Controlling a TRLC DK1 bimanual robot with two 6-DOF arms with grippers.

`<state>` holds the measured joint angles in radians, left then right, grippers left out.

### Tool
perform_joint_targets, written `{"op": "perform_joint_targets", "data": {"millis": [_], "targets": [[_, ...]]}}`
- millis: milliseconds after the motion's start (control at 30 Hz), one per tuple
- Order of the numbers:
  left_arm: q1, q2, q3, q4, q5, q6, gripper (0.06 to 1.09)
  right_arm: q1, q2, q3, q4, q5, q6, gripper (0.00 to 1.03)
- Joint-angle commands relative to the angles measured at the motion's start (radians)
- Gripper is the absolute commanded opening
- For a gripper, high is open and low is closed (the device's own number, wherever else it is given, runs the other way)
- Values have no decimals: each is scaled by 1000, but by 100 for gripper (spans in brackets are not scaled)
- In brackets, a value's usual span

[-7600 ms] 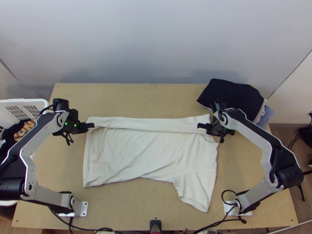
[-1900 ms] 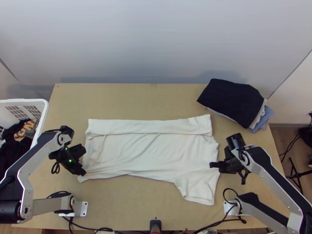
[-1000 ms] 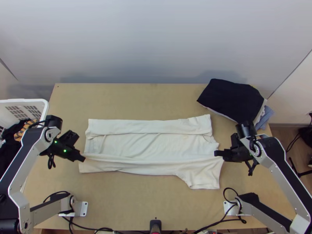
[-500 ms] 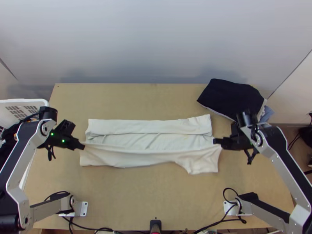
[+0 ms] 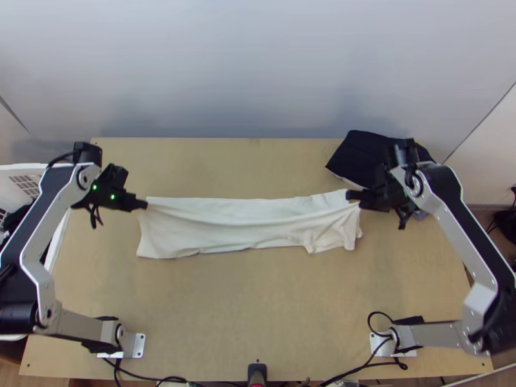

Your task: Fold the t-shirt

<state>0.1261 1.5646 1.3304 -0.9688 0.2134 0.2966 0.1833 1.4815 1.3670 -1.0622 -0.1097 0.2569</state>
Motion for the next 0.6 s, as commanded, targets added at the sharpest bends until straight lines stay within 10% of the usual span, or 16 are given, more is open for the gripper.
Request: {"op": "perform_joint_targets", "data": {"millis": [0,567], "targets": [[-8,127,141,24,-2,-47,10,-16,137,122,21,1,-5,3],[40,267,181,30,-22,-42,10,-10,346,251,88,42,-4,3]]}}
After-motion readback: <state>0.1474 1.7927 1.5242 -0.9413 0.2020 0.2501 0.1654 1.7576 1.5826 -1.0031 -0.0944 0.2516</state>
